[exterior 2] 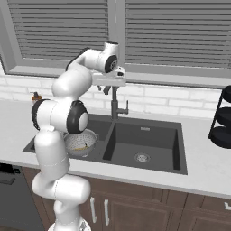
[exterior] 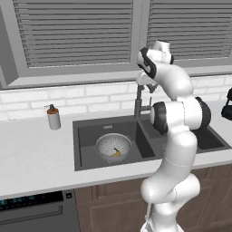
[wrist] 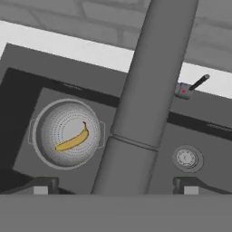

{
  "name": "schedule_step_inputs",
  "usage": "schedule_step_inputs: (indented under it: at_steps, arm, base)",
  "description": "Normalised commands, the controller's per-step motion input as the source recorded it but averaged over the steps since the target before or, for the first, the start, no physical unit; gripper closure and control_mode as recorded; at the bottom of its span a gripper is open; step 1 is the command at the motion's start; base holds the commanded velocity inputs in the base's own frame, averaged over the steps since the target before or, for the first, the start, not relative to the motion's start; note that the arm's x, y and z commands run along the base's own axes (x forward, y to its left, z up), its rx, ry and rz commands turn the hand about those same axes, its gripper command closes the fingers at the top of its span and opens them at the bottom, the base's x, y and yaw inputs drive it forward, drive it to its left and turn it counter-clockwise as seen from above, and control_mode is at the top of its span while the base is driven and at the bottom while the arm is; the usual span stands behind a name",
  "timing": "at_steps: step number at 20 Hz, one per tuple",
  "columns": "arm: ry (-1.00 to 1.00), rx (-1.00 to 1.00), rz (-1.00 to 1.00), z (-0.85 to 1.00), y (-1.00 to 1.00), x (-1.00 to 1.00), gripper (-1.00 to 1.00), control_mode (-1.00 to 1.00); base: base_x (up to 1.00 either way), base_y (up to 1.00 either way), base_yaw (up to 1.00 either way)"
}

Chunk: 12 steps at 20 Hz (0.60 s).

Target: Put the colander in the sink, put the banana in the colander, and turn on the sink faucet and pour water over the colander.

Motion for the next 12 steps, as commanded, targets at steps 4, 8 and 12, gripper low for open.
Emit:
schedule_step_inputs:
  at_steps: [4, 8, 12]
  arm:
    - [0.0, 0.0, -0.23, -0.31, 0.14, 0.0, -1.0, -1.0]
    - [0.0, -0.01, -0.27, -0.3, 0.44, 0.0, -1.0, -1.0]
    - [0.0, 0.0, -0.26, -0.28, 0.6, 0.0, -1.0, -1.0]
  base:
    - [0.0, 0.0, 0.0]
    - [0.0, 0.0, 0.0]
    - [0.0, 0.0, 0.0]
